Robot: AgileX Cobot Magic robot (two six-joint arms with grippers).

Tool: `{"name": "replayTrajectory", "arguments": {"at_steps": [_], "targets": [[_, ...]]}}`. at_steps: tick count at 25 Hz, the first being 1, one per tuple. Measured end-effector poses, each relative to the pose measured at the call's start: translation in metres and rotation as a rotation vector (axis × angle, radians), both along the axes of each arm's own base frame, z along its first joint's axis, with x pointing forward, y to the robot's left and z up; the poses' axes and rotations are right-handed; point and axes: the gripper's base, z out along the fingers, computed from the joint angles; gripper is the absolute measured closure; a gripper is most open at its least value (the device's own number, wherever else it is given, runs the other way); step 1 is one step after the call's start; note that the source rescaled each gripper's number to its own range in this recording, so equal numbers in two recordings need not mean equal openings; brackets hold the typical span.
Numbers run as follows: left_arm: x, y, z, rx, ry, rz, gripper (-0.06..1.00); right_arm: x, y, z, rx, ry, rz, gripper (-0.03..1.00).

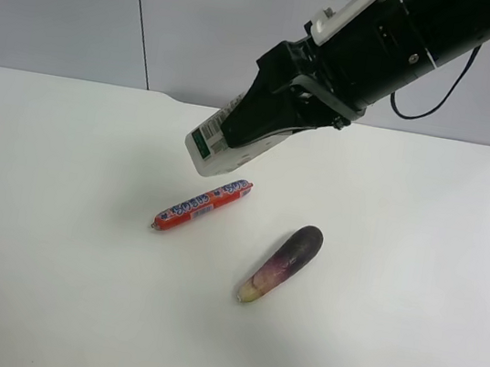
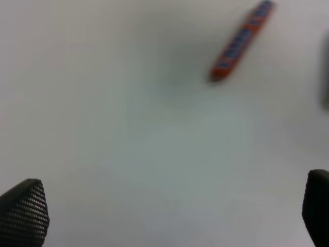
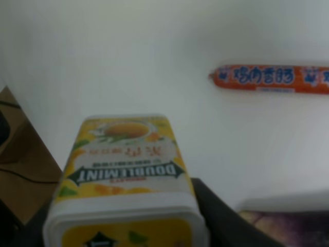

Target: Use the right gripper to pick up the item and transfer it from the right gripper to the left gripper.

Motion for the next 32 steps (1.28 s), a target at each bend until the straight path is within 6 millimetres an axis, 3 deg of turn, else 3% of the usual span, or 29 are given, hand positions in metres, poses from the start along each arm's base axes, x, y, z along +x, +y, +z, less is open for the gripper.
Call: {"name": "replayTrajectory", "arguments": {"at_steps": [10,14,32], "targets": [[0.012,-0.004,0.018,0.089,0.014,-0.255,-0.06,-0.013,0.018,0.006,0.090,0.050,0.028,0.97],[0.023,-0.006,0.017,0.158,0.050,-0.326,-0.06,-0.015,0.023,0.009,0.148,0.076,0.014,0.97],[0.098,-0.050,0.004,0.316,0.030,-0.470,-0.06,-0.011,0.026,0.013,0.206,0.181,-0.142,0.97]]}}
